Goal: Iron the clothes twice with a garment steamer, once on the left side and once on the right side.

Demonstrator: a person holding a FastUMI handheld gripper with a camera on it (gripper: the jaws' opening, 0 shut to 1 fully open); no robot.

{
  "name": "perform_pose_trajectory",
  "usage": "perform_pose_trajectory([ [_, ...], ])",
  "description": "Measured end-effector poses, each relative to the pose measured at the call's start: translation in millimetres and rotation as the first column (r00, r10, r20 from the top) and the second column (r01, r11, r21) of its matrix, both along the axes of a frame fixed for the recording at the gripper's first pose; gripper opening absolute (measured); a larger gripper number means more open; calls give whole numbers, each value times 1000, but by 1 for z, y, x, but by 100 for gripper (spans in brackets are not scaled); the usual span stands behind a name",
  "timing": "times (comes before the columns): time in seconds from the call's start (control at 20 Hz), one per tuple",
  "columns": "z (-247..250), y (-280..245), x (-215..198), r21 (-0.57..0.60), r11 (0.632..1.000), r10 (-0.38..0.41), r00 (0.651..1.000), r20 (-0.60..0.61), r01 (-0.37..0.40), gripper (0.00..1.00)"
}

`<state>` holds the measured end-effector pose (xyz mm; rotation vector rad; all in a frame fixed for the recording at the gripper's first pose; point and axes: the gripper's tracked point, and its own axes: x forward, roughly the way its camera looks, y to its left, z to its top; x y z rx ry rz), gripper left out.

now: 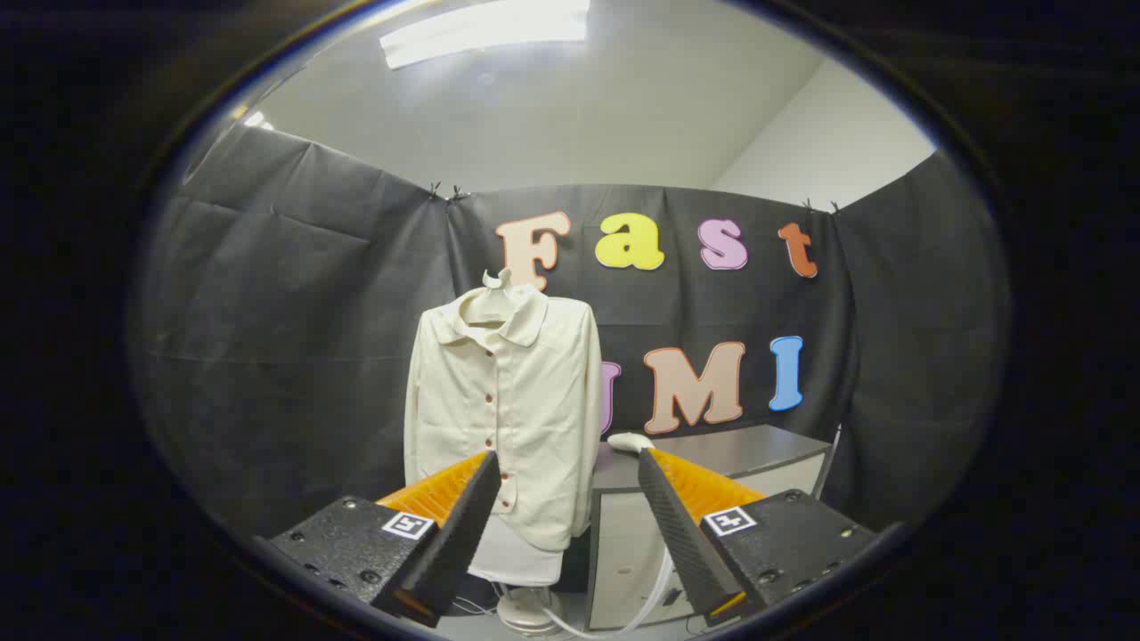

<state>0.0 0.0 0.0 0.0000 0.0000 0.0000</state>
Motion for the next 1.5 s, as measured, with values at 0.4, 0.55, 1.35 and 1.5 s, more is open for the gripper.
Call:
perform_pose_trajectory([
  [0.4,-9,22,13,-4,999,41,999,-20,-42,94],
  [0.55,-5,20,16,-21,999,32,999,-8,-32,94],
  [1.35,-28,-32,102,-4,997,-78,994,-70,78,95],
  [1.5,-37,-60,150,-49,995,-91,990,-107,87,95],
])
